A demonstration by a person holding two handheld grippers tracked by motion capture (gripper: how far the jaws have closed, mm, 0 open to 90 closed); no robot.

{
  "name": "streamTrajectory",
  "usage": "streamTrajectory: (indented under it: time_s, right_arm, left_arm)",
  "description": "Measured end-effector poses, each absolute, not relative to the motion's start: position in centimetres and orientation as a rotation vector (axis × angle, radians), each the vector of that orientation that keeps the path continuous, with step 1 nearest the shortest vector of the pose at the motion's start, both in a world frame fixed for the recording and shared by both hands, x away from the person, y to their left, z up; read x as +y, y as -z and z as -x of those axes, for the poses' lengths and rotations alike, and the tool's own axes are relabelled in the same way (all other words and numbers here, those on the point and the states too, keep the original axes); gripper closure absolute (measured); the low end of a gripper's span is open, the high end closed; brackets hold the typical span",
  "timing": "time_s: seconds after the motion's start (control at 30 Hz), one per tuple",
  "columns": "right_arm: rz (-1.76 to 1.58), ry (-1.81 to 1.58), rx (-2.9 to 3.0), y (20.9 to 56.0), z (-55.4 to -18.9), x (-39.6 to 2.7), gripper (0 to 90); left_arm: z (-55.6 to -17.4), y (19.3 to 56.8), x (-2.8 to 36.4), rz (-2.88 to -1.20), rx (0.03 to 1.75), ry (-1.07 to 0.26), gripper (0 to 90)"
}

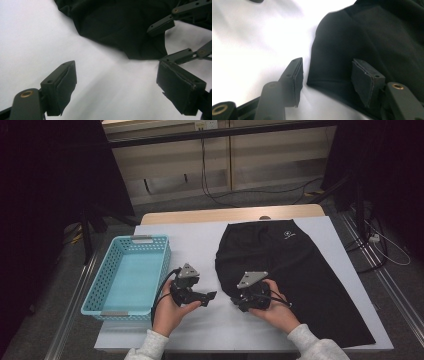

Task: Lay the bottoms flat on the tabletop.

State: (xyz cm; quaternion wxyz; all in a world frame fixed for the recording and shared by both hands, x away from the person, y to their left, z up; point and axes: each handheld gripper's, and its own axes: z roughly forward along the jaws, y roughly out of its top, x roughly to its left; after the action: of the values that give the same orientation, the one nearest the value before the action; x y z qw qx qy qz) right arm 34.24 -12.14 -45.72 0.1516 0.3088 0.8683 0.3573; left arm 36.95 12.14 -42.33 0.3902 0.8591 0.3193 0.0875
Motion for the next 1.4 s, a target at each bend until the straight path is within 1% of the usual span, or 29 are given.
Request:
streamTrajectory:
  time_s: [0.03, 0.07, 0.1, 0.13, 0.27, 0.43, 0.57, 0.67, 0.8, 0.87, 0.97, 1.07, 1.1, 1.17, 1.3, 1.4]
  right_arm:
    - [-0.896, -1.037, 2.499, 45.7, -34.4, -12.2, 53.3]
    - [-0.893, -1.036, 2.5, 45.6, -34.5, -12.3, 69.9]
    - [-0.897, -1.007, 2.477, 45.5, -34.6, -12.4, 82.0]
    - [-0.89, -0.999, 2.482, 45.5, -34.8, -12.5, 87.6]
    - [-0.979, -1.09, 2.435, 44.3, -36.0, -13.8, 88.4]
    - [-1.085, -1.232, 2.312, 42.3, -37.6, -16.4, 88.4]
    - [-1.232, -1.254, 2.228, 42.9, -39.3, -18.7, 88.3]
    - [-1.277, -1.188, 2.232, 43.6, -40.0, -19.1, 88.0]
    - [-1.272, -1.098, 2.267, 44.6, -40.4, -18.6, 86.6]
    - [-1.257, -1.077, 2.28, 44.8, -40.4, -18.1, 84.1]
    - [-1.236, -1.053, 2.29, 44.9, -40.3, -17.7, 75.1]
    - [-1.232, -1.096, 2.24, 44.5, -40.0, -17.8, 59.3]
    - [-1.234, -1.115, 2.226, 44.3, -39.8, -17.8, 56.0]
    - [-1.212, -1.123, 2.23, 43.9, -39.2, -17.9, 52.9]
    - [-1.173, -1.129, 2.251, 43.2, -38.1, -18.0, 42.7]
    - [-1.182, -1.146, 2.243, 43.3, -37.5, -18.4, 40.1]
  left_arm:
    - [-36.9, 42.4, 12.1, -2.184, 0.811, -0.226, 16.5]
    - [-36.9, 42.4, 12.1, -2.183, 0.811, -0.226, 16.5]
    - [-36.9, 42.4, 12.1, -2.186, 0.809, -0.223, 16.5]
    - [-36.9, 42.4, 12.1, -2.187, 0.808, -0.224, 16.5]
    - [-36.8, 42.4, 12.1, -2.18, 0.809, -0.226, 16.5]
    - [-36.8, 42.4, 12.0, -2.184, 0.807, -0.211, 16.6]
    - [-36.8, 42.5, 12.0, -2.182, 0.806, -0.212, 16.6]
    - [-36.9, 42.6, 12.0, -2.182, 0.812, -0.213, 16.7]
    - [-36.9, 42.7, 12.0, -2.187, 0.811, -0.212, 16.8]
    - [-36.8, 42.7, 11.9, -2.187, 0.806, -0.211, 16.9]
    - [-36.8, 42.7, 11.9, -2.184, 0.806, -0.209, 16.9]
    - [-36.7, 42.7, 11.8, -2.184, 0.804, -0.202, 16.9]
    - [-36.7, 42.7, 11.9, -2.186, 0.798, -0.203, 16.9]
    - [-36.7, 42.6, 11.9, -2.177, 0.801, -0.2, 17.0]
    - [-36.6, 42.6, 11.9, -2.179, 0.802, -0.202, 17.0]
    - [-36.6, 42.4, 11.8, -2.176, 0.792, -0.204, 17.0]
